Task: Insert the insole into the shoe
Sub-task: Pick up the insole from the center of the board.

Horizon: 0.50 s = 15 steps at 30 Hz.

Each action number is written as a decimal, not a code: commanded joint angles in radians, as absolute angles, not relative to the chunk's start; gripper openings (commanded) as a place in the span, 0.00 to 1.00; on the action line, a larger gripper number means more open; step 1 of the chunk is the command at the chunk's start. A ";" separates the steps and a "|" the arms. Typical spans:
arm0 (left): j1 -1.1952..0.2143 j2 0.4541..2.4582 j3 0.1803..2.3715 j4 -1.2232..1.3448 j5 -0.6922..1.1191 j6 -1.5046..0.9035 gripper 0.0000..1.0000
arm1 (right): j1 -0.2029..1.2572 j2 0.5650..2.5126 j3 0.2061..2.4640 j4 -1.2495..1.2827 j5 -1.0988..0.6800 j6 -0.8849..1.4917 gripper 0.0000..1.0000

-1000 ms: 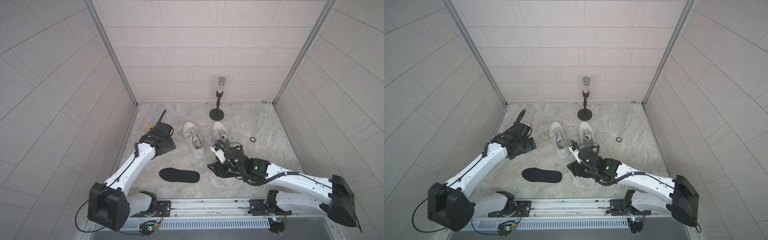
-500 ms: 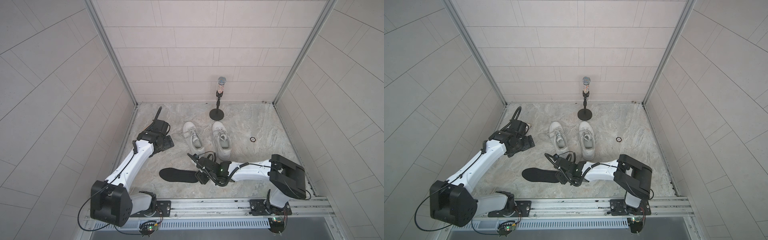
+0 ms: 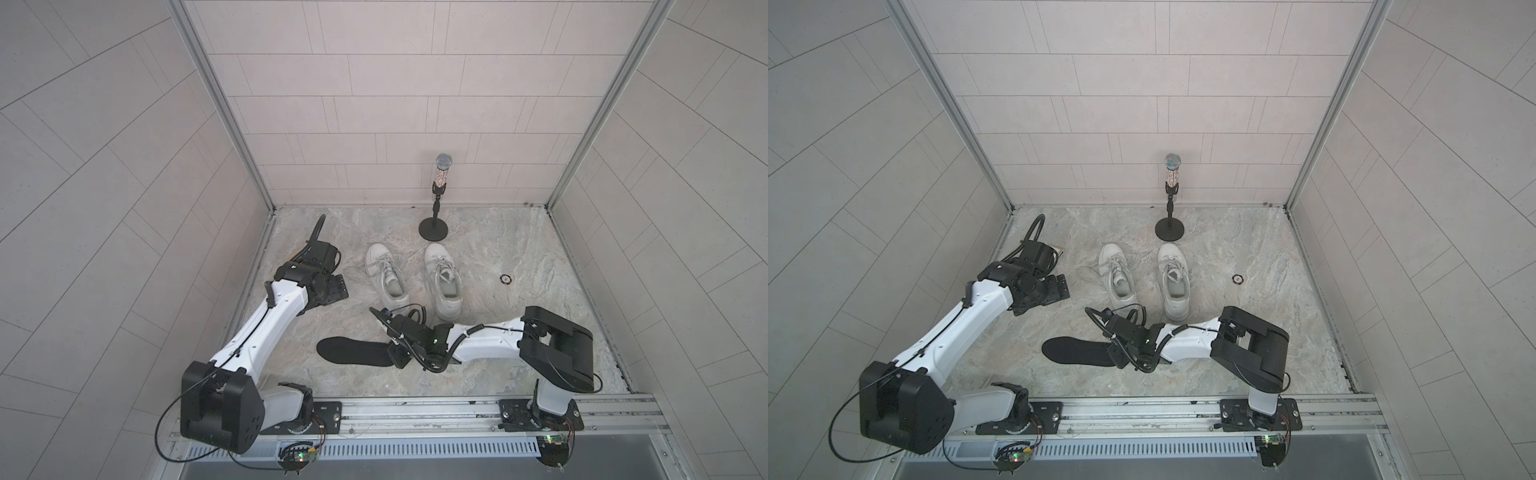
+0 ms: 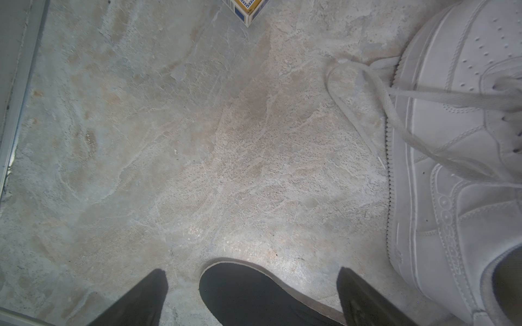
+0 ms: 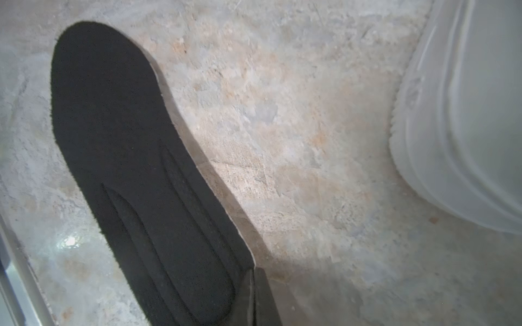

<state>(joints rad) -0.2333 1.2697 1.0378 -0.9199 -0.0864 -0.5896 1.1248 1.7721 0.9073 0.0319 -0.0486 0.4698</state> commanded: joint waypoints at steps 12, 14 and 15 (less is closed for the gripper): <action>-0.227 1.292 1.152 -0.949 0.086 -0.445 1.00 | 1.007 1.330 0.713 0.098 0.020 0.628 0.00; -0.226 1.296 1.184 -0.958 0.107 -0.422 1.00 | 0.976 1.238 0.690 0.077 0.035 0.620 0.00; -0.224 1.294 1.193 -0.953 0.121 -0.414 1.00 | 0.964 1.195 0.681 0.068 0.047 0.607 0.00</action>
